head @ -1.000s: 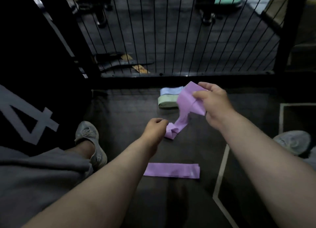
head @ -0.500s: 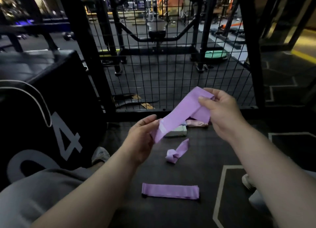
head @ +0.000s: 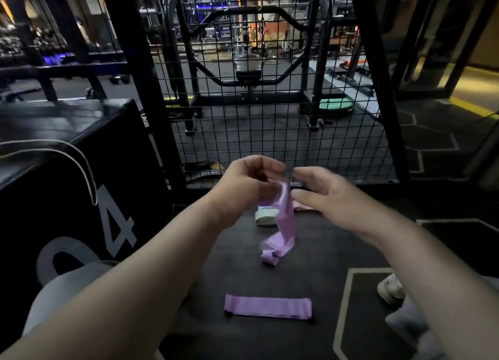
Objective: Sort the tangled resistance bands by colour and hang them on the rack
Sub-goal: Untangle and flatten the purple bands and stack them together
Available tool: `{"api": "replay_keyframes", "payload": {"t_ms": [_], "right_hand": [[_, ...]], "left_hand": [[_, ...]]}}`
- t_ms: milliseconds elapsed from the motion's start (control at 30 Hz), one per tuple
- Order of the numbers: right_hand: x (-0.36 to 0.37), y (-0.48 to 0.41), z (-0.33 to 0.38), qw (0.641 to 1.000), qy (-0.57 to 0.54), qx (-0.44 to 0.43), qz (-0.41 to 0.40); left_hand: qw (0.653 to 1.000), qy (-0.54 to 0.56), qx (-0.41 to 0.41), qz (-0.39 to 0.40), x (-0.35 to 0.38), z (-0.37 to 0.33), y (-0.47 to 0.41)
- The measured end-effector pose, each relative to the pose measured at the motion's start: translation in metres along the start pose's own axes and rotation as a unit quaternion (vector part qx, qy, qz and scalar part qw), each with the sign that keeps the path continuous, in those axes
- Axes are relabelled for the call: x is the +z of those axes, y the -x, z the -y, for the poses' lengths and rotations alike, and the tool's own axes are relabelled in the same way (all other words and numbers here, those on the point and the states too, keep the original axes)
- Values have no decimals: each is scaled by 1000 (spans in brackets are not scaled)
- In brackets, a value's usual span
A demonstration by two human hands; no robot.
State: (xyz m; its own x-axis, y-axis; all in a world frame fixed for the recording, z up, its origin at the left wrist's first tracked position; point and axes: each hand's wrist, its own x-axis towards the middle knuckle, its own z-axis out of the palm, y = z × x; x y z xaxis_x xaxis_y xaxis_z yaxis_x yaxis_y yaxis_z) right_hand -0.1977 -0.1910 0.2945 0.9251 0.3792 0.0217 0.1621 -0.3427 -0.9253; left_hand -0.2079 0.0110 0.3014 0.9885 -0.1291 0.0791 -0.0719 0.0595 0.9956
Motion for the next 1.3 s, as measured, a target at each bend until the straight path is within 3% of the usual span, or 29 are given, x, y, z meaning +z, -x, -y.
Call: {"api": "replay_keyframes", "payload": {"t_ms": [133,233,300,367,433,533,633,800,967,1133,1300], "right_hand": [[14,5,13,995,-36,-41,80],[18,5,15,998,-3,-40,49],[20,4,16,999,25,-36,-1],[24,4,17,999,-28,-33,-30],[28,5,19,992,-110,-33,-50],[31,5,23,982,-176,-28,-63],[31,5,22,992,-106,-29,-66],[30,7,21,994,-92,-40,-38],[24,-1,25,987,-56,-60,-141],[23,-5,28,991,28,-83,-101],[21,-13,29,979,-57,-84,-176]], "left_hand": [[999,-7,6,43,9,-9,5],[1000,17,6,18,7,-11,8],[995,87,-6,-50,7,-8,10],[963,232,-59,-123,5,-4,13],[931,326,-116,-120,1,4,18],[963,238,-124,-40,2,13,28],[984,155,-81,-28,7,17,27],[983,169,-37,-60,12,14,23],[992,90,-18,-83,15,10,20],[997,56,-6,-57,11,13,19],[998,63,-29,-5,9,20,24]]}}
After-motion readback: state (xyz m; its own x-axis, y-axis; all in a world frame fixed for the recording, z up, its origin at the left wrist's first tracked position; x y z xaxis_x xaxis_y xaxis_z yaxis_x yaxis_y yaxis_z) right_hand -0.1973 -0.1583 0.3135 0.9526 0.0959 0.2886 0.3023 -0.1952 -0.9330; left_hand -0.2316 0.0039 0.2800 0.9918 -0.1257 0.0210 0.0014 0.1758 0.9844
